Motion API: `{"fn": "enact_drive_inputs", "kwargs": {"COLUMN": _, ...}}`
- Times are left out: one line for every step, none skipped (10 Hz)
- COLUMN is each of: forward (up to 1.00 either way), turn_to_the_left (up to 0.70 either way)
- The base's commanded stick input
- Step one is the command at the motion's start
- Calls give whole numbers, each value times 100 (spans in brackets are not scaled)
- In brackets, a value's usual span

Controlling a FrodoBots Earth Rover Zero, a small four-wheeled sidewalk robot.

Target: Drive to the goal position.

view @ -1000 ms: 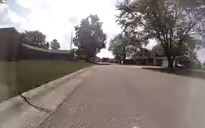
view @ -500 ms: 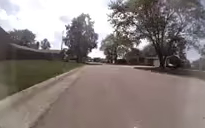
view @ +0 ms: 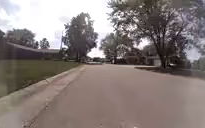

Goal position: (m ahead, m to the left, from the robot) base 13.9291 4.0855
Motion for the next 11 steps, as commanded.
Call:
{"fn": "enact_drive_inputs", "kwargs": {"forward": 100, "turn_to_the_left": 0}}
{"fn": "enact_drive_inputs", "kwargs": {"forward": 100, "turn_to_the_left": 2}}
{"fn": "enact_drive_inputs", "kwargs": {"forward": 100, "turn_to_the_left": 12}}
{"fn": "enact_drive_inputs", "kwargs": {"forward": 100, "turn_to_the_left": 36}}
{"fn": "enact_drive_inputs", "kwargs": {"forward": 100, "turn_to_the_left": 40}}
{"fn": "enact_drive_inputs", "kwargs": {"forward": 100, "turn_to_the_left": 34}}
{"fn": "enact_drive_inputs", "kwargs": {"forward": 100, "turn_to_the_left": 11}}
{"fn": "enact_drive_inputs", "kwargs": {"forward": 100, "turn_to_the_left": 4}}
{"fn": "enact_drive_inputs", "kwargs": {"forward": 100, "turn_to_the_left": 3}}
{"fn": "enact_drive_inputs", "kwargs": {"forward": 100, "turn_to_the_left": 3}}
{"fn": "enact_drive_inputs", "kwargs": {"forward": 100, "turn_to_the_left": 3}}
